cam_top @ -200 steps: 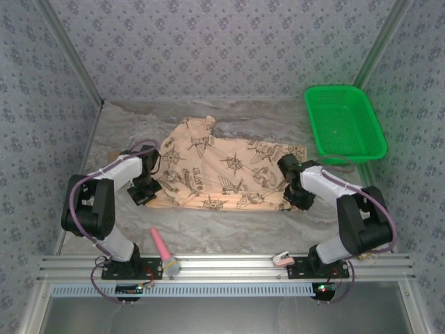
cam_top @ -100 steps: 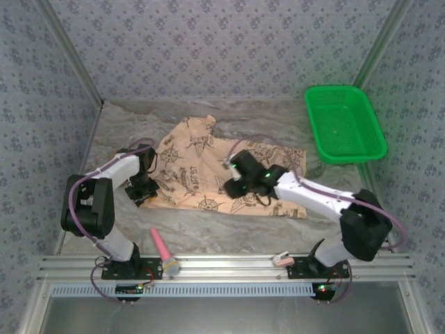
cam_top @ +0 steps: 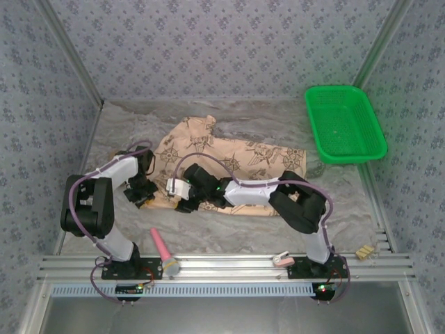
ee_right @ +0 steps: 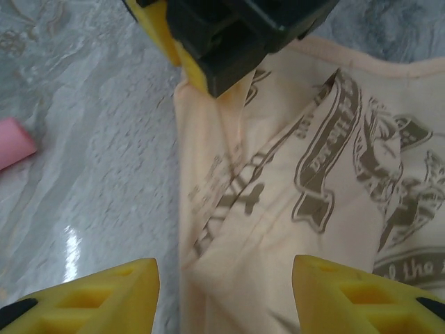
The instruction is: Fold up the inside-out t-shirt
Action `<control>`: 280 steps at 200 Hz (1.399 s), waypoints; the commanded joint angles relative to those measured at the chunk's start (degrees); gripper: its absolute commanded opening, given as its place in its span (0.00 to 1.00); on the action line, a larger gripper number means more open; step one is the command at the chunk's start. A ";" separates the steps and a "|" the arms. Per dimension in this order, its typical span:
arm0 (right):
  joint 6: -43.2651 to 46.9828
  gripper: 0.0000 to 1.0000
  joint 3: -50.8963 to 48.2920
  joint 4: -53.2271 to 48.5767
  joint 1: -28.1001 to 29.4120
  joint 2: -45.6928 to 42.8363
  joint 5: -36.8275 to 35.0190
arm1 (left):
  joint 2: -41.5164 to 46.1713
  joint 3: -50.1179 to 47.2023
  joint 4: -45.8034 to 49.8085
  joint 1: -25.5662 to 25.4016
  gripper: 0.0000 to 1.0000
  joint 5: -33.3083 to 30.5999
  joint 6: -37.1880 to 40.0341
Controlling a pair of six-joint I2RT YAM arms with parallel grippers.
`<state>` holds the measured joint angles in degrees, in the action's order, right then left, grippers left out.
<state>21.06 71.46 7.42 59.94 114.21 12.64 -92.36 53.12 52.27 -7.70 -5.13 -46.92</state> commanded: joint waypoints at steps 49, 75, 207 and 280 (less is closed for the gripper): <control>0.79 0.25 3.75 1.46 -0.33 4.81 0.90 | -1.86 -1.22 -1.10 1.83 0.15 1.04 1.25; -1.46 0.07 2.97 2.91 -1.16 4.98 -1.14 | -1.73 -2.20 -2.13 2.03 0.14 1.37 1.10; -44.69 0.45 3.55 0.69 -18.89 0.56 -5.86 | 2.16 -1.10 -0.45 3.40 0.26 5.26 2.80; -5.61 0.62 15.55 -6.23 -6.98 8.24 0.01 | 2.73 -3.26 -1.55 3.48 0.28 5.04 1.43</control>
<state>0.69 82.24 4.05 50.87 117.78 11.11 -89.67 51.00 50.83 -4.60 -0.82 -44.88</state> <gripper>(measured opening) 0.564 0.282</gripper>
